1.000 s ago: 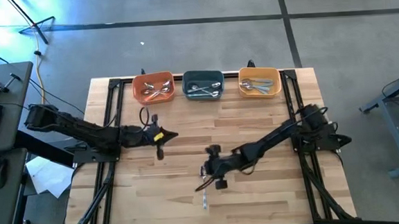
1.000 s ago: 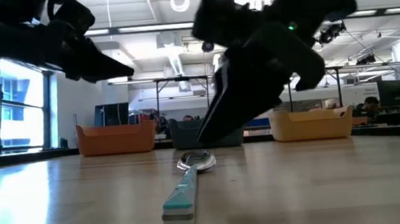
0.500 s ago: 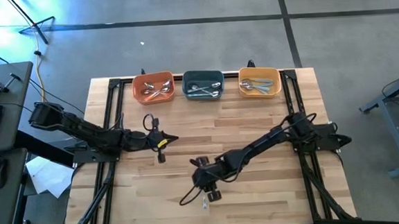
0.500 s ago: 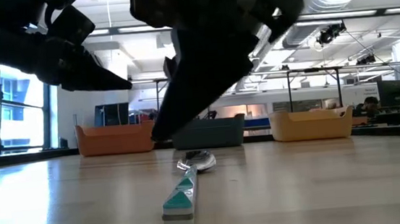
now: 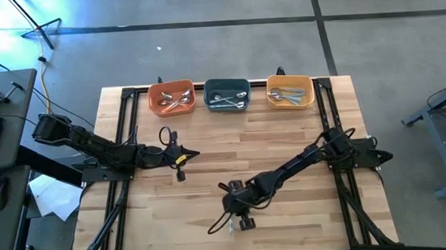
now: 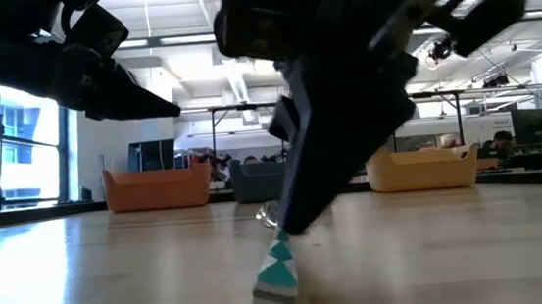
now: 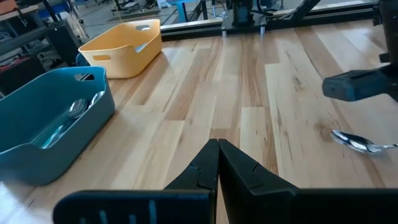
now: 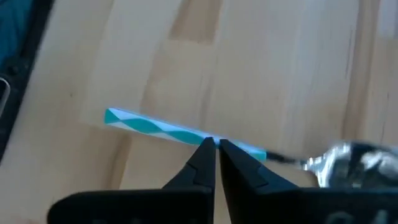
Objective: Sort silverware by color (type)
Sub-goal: Put the white spoon into the blue bin
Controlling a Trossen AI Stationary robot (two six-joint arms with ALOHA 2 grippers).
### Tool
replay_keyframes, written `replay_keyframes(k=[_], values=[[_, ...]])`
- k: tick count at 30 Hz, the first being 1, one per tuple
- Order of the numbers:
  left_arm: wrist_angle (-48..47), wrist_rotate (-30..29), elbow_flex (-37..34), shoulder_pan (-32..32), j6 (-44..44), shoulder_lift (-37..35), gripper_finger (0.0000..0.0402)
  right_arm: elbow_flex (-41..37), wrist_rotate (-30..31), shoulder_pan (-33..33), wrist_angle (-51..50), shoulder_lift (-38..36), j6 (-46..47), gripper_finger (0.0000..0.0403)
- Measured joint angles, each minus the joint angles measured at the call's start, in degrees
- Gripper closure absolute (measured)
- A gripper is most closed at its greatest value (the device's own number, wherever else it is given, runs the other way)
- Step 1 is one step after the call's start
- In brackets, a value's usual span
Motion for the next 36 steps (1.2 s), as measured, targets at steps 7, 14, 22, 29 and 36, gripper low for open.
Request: replay_keyframes(k=[7,14,22,29,36], values=[[-0.05,0.09,0.0,0.0,-0.04,0.02,0.0401,-0.04,2.41,0.02,-10.61,-1.49,1.94,0.0393],[-0.2,0.09,0.0,0.0,-0.04,0.13,0.0401,-0.31,7.69,-0.12,-7.84,-4.54,2.67,0.0394],[-0.18,0.09,0.0,0.02,-0.04,0.13,0.0401,-0.3,0.42,0.01,7.28,-1.22,-0.1,0.0394],[-0.63,0.07,0.0,0.02,-0.03,0.13,0.0401,-0.03,-1.27,-0.84,7.99,2.48,-0.75,0.0394],[-1.04,0.05,0.0,0.02,-0.04,0.13,0.0401,-0.21,-2.17,-1.68,1.03,1.01,-0.49,0.0394]])
